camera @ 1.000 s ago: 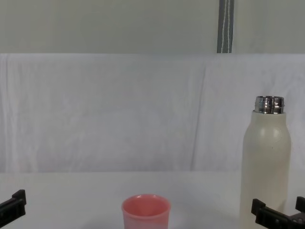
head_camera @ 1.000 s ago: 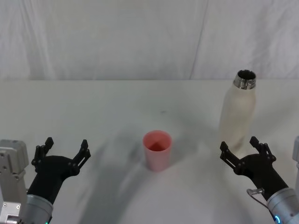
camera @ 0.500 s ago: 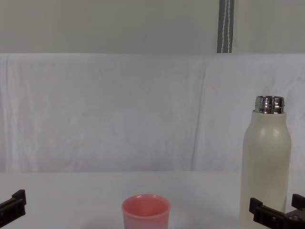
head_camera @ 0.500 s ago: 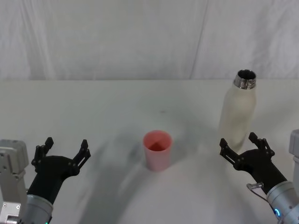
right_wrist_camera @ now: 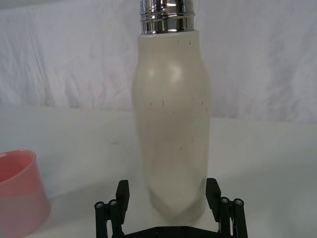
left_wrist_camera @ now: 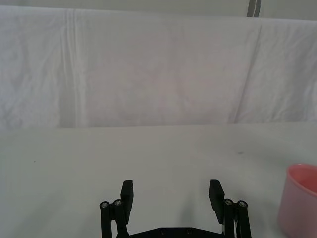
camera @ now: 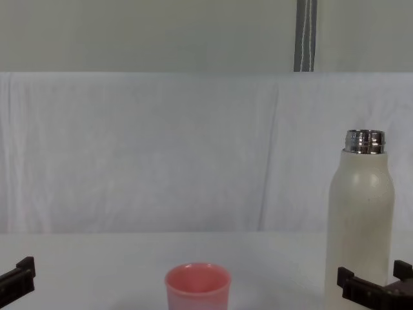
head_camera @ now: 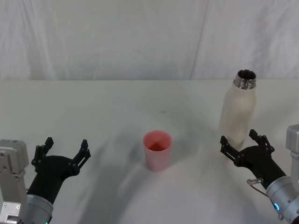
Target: Grasp the thermos with one hand and pour water into the cup lid.
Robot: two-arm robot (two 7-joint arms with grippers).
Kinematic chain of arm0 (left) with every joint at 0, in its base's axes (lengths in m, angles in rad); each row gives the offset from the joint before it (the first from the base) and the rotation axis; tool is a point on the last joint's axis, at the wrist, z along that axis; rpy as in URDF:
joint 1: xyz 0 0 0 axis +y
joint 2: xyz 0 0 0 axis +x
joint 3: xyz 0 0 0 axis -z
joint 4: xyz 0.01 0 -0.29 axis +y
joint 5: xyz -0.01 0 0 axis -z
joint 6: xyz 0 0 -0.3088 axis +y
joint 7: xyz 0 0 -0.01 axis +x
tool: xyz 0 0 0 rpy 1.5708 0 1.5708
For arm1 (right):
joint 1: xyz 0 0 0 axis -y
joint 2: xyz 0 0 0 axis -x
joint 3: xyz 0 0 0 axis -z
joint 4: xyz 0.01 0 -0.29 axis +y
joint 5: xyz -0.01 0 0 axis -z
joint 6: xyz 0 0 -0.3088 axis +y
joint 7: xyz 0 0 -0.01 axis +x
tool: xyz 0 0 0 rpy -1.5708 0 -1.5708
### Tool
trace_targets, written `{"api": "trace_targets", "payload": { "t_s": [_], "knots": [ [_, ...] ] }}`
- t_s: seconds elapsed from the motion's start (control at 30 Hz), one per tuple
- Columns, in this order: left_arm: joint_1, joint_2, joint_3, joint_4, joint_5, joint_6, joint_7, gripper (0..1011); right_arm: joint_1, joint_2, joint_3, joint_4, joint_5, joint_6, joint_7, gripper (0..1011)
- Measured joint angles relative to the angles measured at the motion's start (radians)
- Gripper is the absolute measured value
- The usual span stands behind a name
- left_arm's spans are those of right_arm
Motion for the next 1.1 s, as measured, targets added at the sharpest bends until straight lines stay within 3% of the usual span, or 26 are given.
{"api": "trace_targets", "payload": {
  "t_s": [1.1],
  "knots": [
    [0.000,0.000,0.000,0.000,0.000,0.000,0.000,1001,0.113,-0.018,-0.013,0.112,-0.008,-0.013,0.012,1000]
  ]
}}
